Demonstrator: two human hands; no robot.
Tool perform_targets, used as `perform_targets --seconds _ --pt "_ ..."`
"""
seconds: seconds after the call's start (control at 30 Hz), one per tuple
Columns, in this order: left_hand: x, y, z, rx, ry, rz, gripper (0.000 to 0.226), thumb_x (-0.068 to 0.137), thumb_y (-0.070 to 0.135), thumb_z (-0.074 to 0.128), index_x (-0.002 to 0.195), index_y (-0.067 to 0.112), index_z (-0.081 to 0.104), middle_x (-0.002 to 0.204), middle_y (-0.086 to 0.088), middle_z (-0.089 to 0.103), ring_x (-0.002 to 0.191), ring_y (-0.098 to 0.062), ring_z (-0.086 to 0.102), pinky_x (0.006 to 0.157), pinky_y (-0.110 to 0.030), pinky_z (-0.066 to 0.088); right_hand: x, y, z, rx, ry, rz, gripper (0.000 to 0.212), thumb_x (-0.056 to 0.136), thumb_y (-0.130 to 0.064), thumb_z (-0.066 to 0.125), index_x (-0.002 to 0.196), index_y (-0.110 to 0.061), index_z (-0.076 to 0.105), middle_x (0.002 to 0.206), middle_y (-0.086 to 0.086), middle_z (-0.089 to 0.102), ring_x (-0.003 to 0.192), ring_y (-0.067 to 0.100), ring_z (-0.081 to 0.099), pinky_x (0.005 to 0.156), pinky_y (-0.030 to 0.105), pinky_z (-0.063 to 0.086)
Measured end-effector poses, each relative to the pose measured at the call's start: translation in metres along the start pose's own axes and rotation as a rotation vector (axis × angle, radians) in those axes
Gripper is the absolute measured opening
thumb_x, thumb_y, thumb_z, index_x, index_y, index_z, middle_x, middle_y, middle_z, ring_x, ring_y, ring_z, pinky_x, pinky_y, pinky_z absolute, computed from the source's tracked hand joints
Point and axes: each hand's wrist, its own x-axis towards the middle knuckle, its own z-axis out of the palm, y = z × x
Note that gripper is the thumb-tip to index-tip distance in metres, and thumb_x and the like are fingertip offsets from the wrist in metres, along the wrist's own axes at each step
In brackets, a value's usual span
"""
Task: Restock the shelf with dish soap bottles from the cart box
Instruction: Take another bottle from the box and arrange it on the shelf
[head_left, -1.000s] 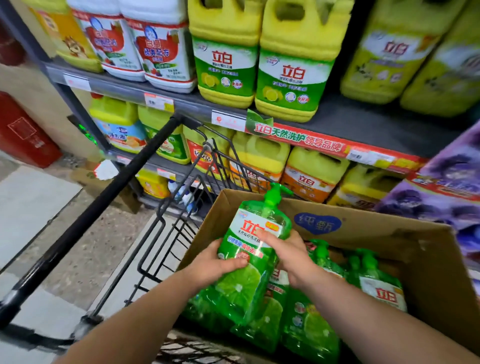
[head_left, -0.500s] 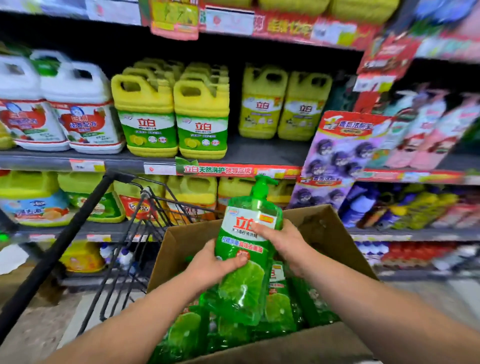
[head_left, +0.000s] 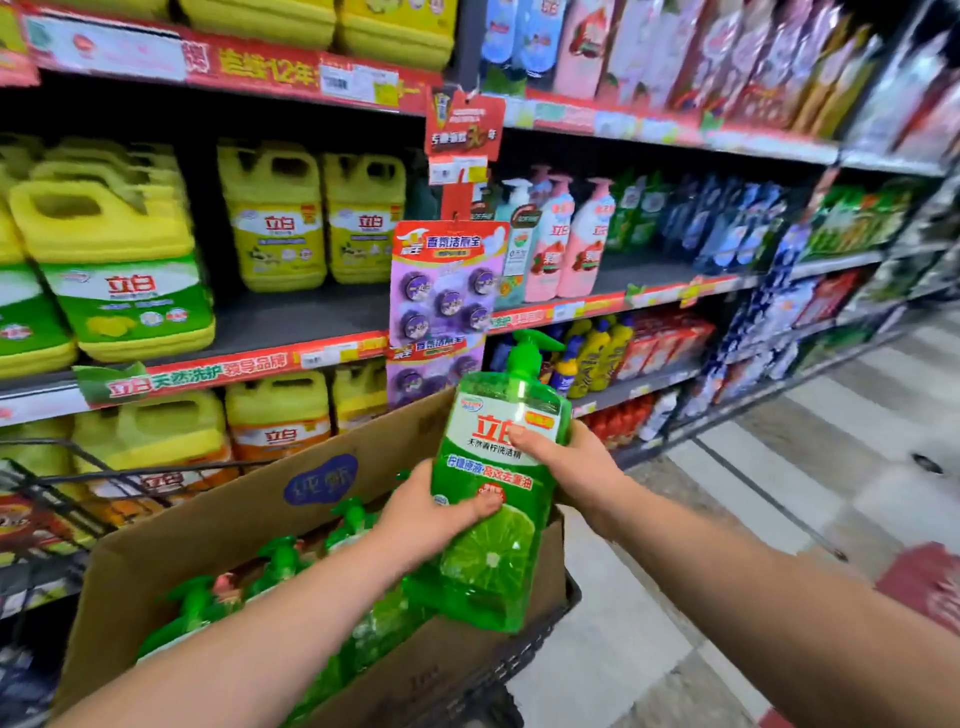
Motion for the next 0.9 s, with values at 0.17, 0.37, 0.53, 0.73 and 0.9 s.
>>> perform_targets --seconds 0.17,0.37,0.53,0.73,0.9 --pt "0.014 0.029 0.066 0.010 -0.103 0.062 0.054 0.067 0.042 0.079 0.110 0.024 0.052 0.104 0.006 0.064 0.091 -0.011 0.061 0.079 -0.023 0.044 -0.011 0.000 -0.073 0.032 0.091 -0.009 0.022 0.079 -0.020 0.074 0.099 -0.017 0.065 0.098 0.007 0.074 0.083 0.019 0.072 0.064 0.030 0.059" --pt "0.037 0.078 0.170 0.043 -0.203 0.140 0.035 0.068 0.036 0.080 0.092 0.028 0.055 0.087 0.014 0.065 0.075 0.002 0.060 0.062 -0.010 0.044 -0.017 0.001 -0.189 0.081 0.196 -0.042 0.029 0.079 -0.020 0.074 0.106 -0.014 0.064 0.101 0.010 0.074 0.082 0.019 0.073 0.060 0.026 0.056" --pt "0.053 0.126 0.272 0.025 -0.231 0.197 0.042 0.069 0.033 0.080 0.102 0.023 0.056 0.081 0.019 0.062 0.071 0.009 0.055 0.052 0.002 0.038 -0.017 -0.004 -0.300 0.071 0.257 -0.071 0.029 0.078 -0.022 0.075 0.103 -0.013 0.064 0.093 0.004 0.076 0.079 0.017 0.073 0.061 0.027 0.057" --pt "0.066 0.168 0.375 0.028 -0.292 0.232 0.039 0.066 0.038 0.081 0.094 0.025 0.058 0.079 0.016 0.064 0.065 0.014 0.058 0.055 0.000 0.042 -0.028 -0.006 -0.407 0.080 0.322 -0.115 0.021 0.080 -0.020 0.073 0.097 -0.018 0.061 0.092 0.003 0.074 0.072 0.012 0.072 0.054 0.022 0.054" --pt "0.074 0.196 0.431 0.041 -0.391 0.229 0.061 0.060 0.048 0.081 0.111 0.023 0.058 0.103 0.004 0.071 0.091 -0.011 0.067 0.085 -0.031 0.053 -0.035 -0.002 -0.467 0.120 0.395 -0.124 0.017 0.081 -0.021 0.072 0.094 -0.020 0.062 0.091 0.002 0.073 0.070 0.011 0.071 0.053 0.022 0.055"
